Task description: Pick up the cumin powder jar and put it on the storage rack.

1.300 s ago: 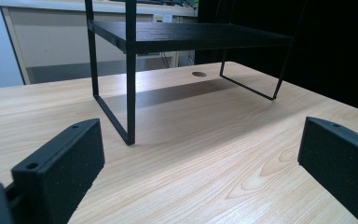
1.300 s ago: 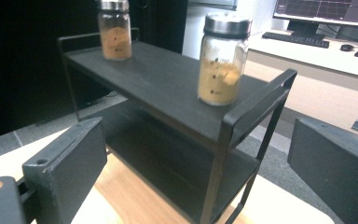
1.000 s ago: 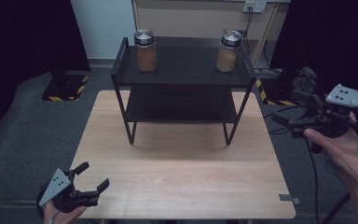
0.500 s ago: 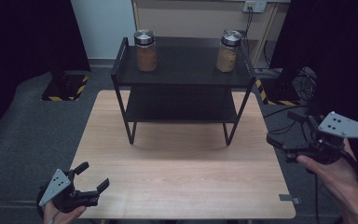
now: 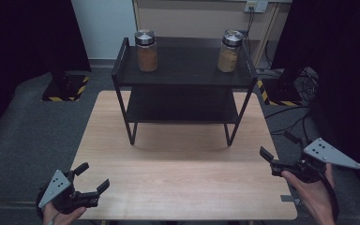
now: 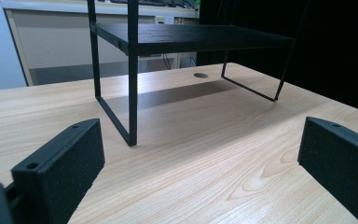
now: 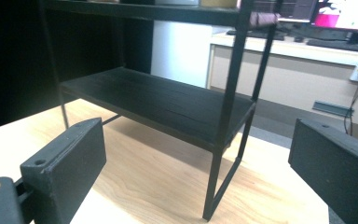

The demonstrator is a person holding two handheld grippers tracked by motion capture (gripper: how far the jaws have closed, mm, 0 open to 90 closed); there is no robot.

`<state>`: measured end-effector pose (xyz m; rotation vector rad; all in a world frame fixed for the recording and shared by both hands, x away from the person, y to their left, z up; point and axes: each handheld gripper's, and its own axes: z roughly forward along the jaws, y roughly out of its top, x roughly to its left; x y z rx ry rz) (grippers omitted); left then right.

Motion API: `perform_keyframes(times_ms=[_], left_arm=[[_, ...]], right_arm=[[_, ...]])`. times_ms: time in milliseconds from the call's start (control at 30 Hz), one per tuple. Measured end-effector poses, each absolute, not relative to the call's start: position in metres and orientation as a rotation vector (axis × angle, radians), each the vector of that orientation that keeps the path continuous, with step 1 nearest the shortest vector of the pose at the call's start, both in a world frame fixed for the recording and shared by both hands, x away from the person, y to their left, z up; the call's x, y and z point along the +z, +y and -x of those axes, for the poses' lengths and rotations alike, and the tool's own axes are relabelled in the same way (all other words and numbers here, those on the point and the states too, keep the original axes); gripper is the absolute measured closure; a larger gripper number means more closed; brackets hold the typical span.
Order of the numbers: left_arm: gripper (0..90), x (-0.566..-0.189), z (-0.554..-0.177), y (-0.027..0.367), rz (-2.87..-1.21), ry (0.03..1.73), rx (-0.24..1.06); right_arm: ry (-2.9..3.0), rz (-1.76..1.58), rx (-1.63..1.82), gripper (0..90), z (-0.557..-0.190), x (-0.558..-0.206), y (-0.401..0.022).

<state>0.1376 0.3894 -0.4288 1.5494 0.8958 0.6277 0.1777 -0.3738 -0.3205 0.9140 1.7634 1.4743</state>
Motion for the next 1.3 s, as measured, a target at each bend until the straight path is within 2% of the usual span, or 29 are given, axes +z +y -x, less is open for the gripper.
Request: perform_keyframes(times_ms=[467,867,1300], left_arm=[[0.0,-0.429,-0.138,0.389,-1.549,0.894,0.629],[0.0,-0.429,-0.137,0.389,-1.541,0.892,0.639],[0.0,-0.430,-0.136,0.390,-1.534,0.880,0.649]], right_arm=[[1.719,-1.009,1.434,2.7,-0.163,-0.389,-0.364],[1.746,-1.000,1.407,2.4,-0.156,-0.413,-0.361],[1.802,-0.958,1.466,1.8,-0.157,-0.425,-0.368]])
